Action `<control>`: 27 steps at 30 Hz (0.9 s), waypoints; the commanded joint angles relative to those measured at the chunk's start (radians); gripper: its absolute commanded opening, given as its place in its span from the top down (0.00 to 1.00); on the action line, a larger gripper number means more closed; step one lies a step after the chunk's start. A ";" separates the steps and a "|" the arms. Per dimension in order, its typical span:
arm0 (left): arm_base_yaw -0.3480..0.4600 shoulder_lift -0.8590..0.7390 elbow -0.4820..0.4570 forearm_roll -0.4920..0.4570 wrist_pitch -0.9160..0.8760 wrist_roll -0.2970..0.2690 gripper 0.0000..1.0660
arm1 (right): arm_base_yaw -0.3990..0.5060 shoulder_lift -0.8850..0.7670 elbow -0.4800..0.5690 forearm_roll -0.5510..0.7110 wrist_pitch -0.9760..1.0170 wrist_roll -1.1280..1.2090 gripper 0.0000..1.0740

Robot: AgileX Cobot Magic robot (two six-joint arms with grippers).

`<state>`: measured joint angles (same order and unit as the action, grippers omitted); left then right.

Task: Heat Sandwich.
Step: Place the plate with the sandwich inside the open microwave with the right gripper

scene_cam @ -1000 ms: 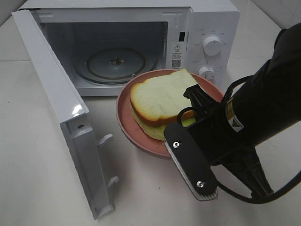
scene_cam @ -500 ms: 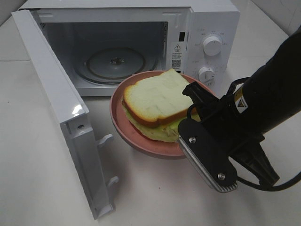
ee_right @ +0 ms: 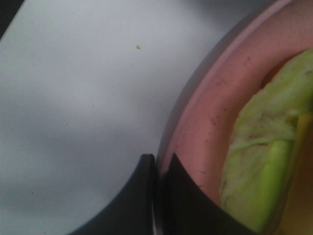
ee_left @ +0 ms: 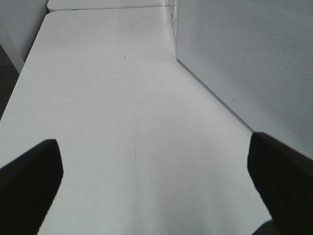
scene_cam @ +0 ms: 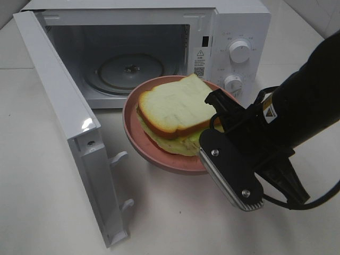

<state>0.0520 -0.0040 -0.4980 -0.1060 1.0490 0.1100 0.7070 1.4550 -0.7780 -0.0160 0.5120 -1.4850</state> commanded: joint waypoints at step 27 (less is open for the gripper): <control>0.001 -0.029 0.004 -0.004 -0.012 -0.003 0.08 | -0.003 0.261 -0.298 0.006 0.022 -0.003 1.00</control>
<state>0.0520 -0.0040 -0.4980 -0.1060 1.0490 0.1100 0.7070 1.7090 -1.0540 -0.0140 0.5380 -1.4850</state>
